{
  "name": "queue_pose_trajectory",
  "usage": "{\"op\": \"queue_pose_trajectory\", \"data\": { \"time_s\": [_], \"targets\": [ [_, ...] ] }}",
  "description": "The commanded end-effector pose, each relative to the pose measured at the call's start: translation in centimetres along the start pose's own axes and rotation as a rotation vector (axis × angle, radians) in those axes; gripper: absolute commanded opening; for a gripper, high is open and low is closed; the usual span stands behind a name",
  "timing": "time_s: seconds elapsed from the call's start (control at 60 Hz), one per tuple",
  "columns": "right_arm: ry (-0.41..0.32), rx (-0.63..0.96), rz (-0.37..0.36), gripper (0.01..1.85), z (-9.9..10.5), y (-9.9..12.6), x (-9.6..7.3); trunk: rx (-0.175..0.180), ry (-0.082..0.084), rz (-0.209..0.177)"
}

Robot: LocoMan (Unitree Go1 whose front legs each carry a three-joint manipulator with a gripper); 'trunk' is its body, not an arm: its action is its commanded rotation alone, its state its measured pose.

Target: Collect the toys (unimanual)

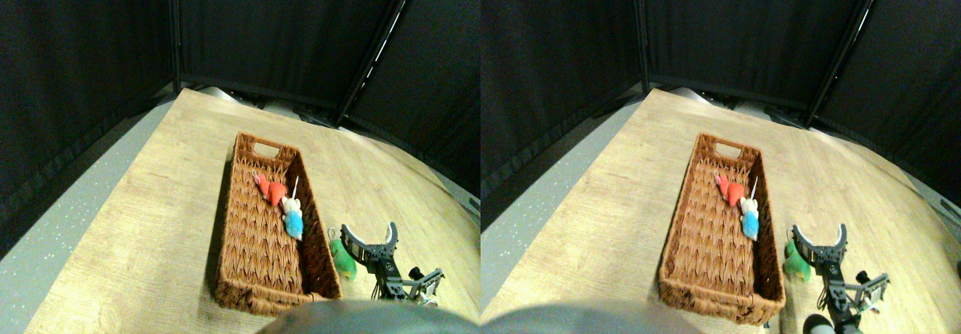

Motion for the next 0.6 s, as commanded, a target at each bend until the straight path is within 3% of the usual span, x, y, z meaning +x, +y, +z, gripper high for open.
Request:
{"op": "queue_pose_trajectory", "data": {
  "time_s": [0.017,0.317,0.6],
  "targets": [
    [-0.008,0.021,0.030,0.76,0.0,-0.4,-0.1,-0.025,0.002,0.015],
    [-0.004,0.144,0.012,0.74,-0.8,-3.1,0.2,-0.030,0.001,0.028],
    [-0.005,0.205,-0.083,0.82,-1.4,-6.4,0.6,-0.036,0.001,0.040]
  ]
}}
